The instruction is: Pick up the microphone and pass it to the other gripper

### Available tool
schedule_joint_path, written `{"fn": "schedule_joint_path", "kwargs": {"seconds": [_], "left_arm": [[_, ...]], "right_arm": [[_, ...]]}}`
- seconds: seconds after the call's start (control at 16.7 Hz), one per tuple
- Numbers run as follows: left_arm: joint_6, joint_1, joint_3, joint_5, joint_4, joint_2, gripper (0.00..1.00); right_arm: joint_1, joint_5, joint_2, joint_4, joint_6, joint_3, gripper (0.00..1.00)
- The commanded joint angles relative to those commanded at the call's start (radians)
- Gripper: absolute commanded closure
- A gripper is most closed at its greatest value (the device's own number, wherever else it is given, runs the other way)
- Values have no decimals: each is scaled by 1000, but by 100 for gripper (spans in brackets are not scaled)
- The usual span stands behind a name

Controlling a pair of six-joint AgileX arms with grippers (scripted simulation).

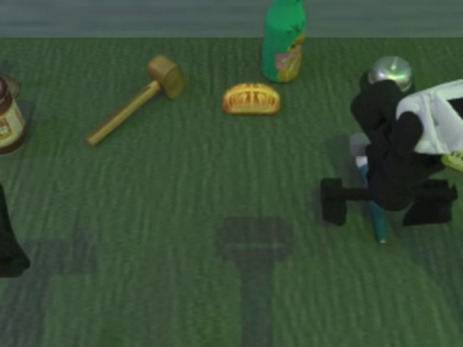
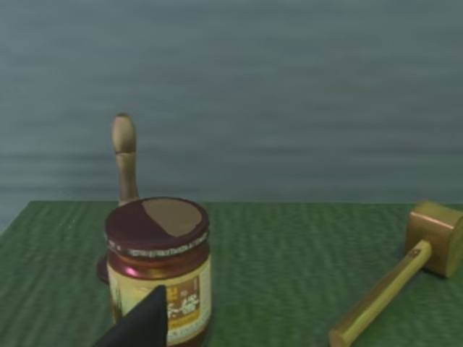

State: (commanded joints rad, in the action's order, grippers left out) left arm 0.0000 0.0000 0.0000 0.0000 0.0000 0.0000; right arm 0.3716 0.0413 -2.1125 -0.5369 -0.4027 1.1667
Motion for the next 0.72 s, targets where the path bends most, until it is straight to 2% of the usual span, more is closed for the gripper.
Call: {"fn": "schedule_joint_path", "kwargs": {"seconds": [0.6, 0.72], "left_arm": [[0, 0, 0, 0, 0, 0, 0], [0, 0, 0, 0, 0, 0, 0]], "right_arm": [[0, 0, 0, 0, 0, 0, 98], [0, 0, 0, 0, 0, 0, 100]]}}
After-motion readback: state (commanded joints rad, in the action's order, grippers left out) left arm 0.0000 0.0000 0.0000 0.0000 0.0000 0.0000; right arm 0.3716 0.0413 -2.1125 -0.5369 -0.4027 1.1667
